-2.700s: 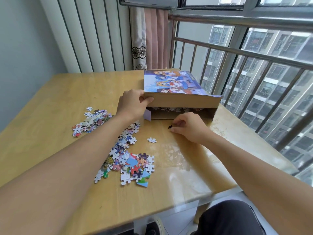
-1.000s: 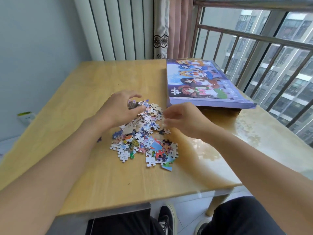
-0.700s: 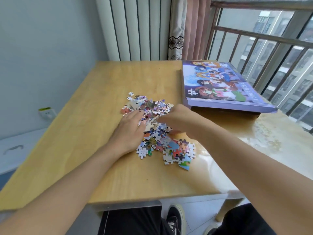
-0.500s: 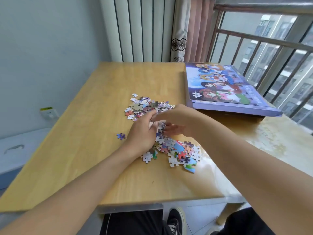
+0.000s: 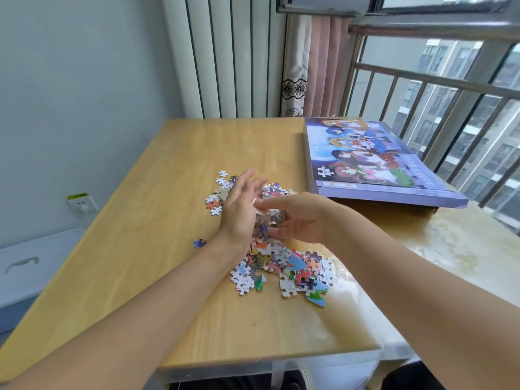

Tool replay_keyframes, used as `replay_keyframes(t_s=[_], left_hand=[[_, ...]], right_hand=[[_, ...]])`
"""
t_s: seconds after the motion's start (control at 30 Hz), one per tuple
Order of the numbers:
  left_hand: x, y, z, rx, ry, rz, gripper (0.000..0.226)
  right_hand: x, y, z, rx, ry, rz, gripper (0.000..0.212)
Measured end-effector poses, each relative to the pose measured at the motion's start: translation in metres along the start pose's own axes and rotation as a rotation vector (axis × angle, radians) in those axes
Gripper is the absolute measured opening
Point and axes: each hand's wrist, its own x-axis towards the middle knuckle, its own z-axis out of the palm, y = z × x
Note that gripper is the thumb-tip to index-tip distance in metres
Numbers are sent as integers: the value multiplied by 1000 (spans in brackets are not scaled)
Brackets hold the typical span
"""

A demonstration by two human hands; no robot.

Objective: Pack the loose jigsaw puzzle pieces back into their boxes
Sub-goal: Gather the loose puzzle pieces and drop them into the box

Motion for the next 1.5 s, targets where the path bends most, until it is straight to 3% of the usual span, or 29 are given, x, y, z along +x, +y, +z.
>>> replay_keyframes(t_s=[0.2,0.27,0.37,0.47,0.67,0.73,0.83,0.9,1.0,1.2,1.4,1.5], left_hand=[[3,5,13,-51,-31,-1,48],[6,5,9,-50,-52,-10,41],[13,12,4,33,-31,37,27],[25,21,2,382,-46,163,27],[49,24,45,1114,-515,447,72],[56,16,64,1255,-564,492,73],[67,10,84,1183,-461,513,32],[73,11,90,1038,-309,516,17],[83,20,97,924,-198,523,21],[87,38,109,889,-189,548,18],[89,60,114,826,-155,579,18],[89,66,116,772,-134,596,15]], right_hand=[[-15,5,-18,129,-25,-6,20],[-23,5,-23,145,-35,2,8],[-33,5,-35,116,-23,16,11],[-44,6,-47,45,8,48,19],[-64,8,-84,87,85,20,13],[-69,9,-98,123,109,1,15],[-76,9,-117,143,139,-17,19],[-79,4,-124,200,125,-42,13],[-78,-18,-134,327,162,-110,13],[-67,-60,-132,354,364,-177,15],[-59,-90,-119,449,540,-298,31],[-62,-86,-113,251,611,-349,24]])
